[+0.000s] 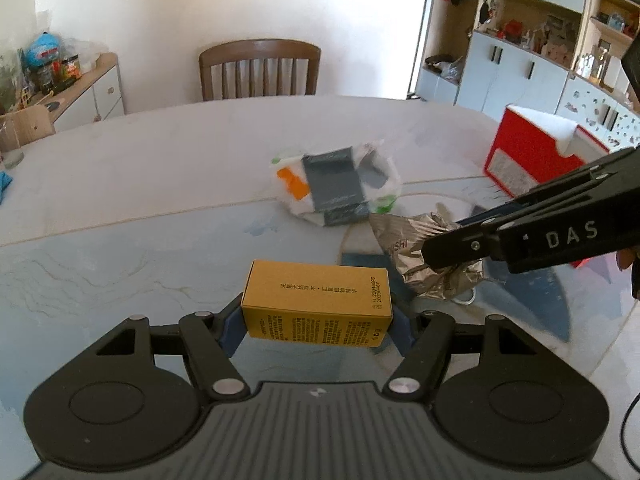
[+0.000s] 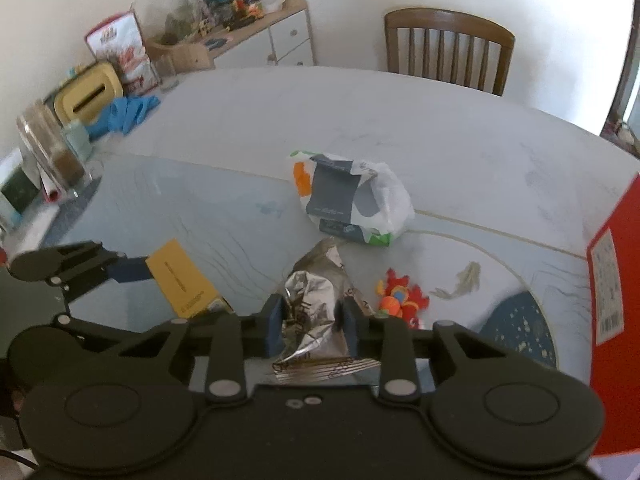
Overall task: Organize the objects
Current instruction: 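Carry the yellow box and foil bag over the red box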
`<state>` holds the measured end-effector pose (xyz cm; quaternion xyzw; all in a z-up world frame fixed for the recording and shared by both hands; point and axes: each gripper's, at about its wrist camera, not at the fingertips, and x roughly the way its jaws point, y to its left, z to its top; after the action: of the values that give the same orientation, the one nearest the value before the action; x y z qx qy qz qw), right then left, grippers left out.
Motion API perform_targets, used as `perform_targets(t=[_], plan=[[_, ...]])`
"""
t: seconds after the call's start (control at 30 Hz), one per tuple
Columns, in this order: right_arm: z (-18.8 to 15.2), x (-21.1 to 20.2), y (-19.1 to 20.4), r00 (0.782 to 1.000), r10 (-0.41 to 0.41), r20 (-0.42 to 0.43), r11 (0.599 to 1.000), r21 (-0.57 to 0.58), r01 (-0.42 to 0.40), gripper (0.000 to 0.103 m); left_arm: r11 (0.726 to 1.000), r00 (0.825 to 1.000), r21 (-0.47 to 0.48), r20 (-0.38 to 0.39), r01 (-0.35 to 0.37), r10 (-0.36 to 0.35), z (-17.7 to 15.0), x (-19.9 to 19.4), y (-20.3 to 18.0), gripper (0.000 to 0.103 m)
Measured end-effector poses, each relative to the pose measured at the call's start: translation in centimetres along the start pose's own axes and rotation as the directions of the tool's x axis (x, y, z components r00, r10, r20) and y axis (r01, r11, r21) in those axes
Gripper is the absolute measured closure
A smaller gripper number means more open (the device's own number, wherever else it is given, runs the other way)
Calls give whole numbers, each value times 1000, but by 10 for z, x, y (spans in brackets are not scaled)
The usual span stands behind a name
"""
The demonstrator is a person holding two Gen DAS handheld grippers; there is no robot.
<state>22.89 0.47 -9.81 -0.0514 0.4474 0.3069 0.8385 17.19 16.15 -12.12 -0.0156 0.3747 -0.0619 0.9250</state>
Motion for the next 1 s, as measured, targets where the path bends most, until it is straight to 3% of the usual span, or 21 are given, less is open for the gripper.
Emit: perform_targets(t=[0.4, 0.7, 1.0], plan=[[-17, -81, -28, 993, 59, 102, 985, 156, -75, 74, 994, 995, 49, 32, 98, -99, 30, -43, -42, 33], [-24, -149, -76, 980, -5, 200, 972, 229, -41, 74, 975, 980, 138, 69, 176, -187, 74, -65, -105, 33], [-32, -197, -137, 963, -85, 256, 960, 280, 11, 74, 948, 965, 212, 67, 236, -255, 110, -53, -183, 33]])
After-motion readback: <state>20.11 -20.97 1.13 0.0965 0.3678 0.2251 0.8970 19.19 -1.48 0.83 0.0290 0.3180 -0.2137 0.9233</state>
